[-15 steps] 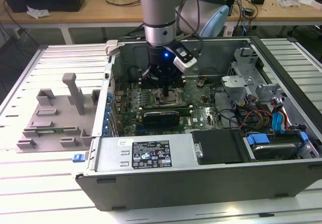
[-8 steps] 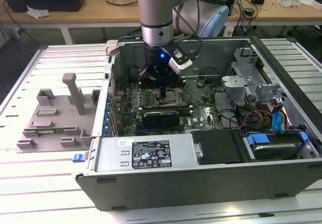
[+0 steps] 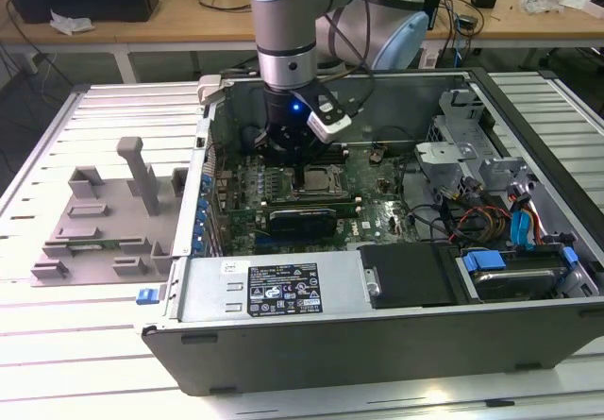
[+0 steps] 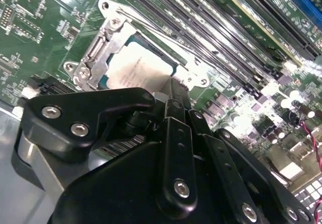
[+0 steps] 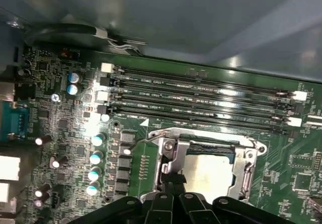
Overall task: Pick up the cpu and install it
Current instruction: 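Close the cpu cover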
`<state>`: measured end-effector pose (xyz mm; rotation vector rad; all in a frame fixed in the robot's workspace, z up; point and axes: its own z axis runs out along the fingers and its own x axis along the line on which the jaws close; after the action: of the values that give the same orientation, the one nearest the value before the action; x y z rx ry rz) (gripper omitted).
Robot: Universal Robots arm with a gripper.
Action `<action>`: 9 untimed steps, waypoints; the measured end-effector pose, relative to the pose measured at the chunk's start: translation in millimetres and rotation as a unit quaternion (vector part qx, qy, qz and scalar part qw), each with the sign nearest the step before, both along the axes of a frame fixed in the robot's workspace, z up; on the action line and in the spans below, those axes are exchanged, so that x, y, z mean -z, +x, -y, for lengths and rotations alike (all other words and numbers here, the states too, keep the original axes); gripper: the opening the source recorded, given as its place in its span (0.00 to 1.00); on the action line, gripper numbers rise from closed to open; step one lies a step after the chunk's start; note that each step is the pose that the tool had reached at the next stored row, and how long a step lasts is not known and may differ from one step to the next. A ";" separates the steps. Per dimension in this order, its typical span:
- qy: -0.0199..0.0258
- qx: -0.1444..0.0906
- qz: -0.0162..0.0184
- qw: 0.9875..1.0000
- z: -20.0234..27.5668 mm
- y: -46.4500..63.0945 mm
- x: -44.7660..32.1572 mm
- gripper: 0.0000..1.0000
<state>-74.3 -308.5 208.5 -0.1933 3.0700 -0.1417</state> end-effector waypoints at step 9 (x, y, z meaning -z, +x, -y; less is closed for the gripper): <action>0.000 0.005 0.000 1.000 -0.1 -0.6 1.4 0.11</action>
<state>-74.9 -308.4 207.2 -0.1784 3.0715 -0.1416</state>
